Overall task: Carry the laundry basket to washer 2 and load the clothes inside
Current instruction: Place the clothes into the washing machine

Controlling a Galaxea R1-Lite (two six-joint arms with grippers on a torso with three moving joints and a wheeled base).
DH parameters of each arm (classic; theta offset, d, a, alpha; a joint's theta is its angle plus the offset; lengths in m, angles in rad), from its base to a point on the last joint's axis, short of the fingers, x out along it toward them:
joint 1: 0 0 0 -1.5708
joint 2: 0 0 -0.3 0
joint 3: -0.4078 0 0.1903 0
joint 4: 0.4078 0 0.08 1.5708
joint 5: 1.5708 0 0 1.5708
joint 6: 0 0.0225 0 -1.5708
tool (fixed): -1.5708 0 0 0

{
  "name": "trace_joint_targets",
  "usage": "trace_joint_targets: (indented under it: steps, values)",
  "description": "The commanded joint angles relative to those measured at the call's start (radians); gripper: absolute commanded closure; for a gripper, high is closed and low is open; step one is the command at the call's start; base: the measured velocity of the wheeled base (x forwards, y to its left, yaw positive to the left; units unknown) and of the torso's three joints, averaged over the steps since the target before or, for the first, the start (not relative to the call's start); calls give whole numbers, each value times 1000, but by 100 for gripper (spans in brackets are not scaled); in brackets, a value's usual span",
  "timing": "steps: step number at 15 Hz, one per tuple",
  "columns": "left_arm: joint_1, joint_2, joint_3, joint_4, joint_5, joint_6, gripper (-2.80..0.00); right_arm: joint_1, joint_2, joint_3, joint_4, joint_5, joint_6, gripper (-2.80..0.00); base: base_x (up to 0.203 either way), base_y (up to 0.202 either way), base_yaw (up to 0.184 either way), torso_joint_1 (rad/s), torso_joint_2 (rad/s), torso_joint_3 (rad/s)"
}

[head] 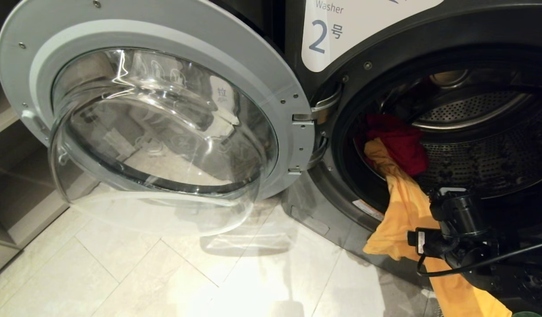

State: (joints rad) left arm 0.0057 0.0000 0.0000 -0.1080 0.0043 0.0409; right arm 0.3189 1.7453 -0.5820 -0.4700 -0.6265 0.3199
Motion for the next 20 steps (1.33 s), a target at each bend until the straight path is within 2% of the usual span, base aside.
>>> trace_joint_targets:
  steps: [1, 6, 13, 14, 15, 20]
  values:
    - [0, 0, 40, -1, 0, 1, 0, 2, 35, -50, 27, 12, 54, -280, 0, 0, 0, 0, 0, 0]
    - [0, 0, 40, -1, 0, 1, 0, -6, 180, -145, 11, 39, 130, -280, 0, 0, 0, 0, 0, 0]
    - [0, 0, 40, -1, 0, 1, 0, -57, 295, -223, -56, 16, 123, -280, 0, 0, 0, 0, 0, 0]
    - [0, 0, 40, -1, 0, 1, 0, -57, 296, -224, -56, 16, 123, -192, 0, 0, 0, 0, 0, 0]
    - [0, 0, 40, -1, 0, 1, 0, -57, 296, -224, -56, 14, 123, 0, 0, 0, 0, 0, 0, 0]
    - [0, 0, 40, -1, 0, 1, 0, -57, 273, -219, -56, -13, 123, 0, 0, 0, 0, 0, 0, 0]
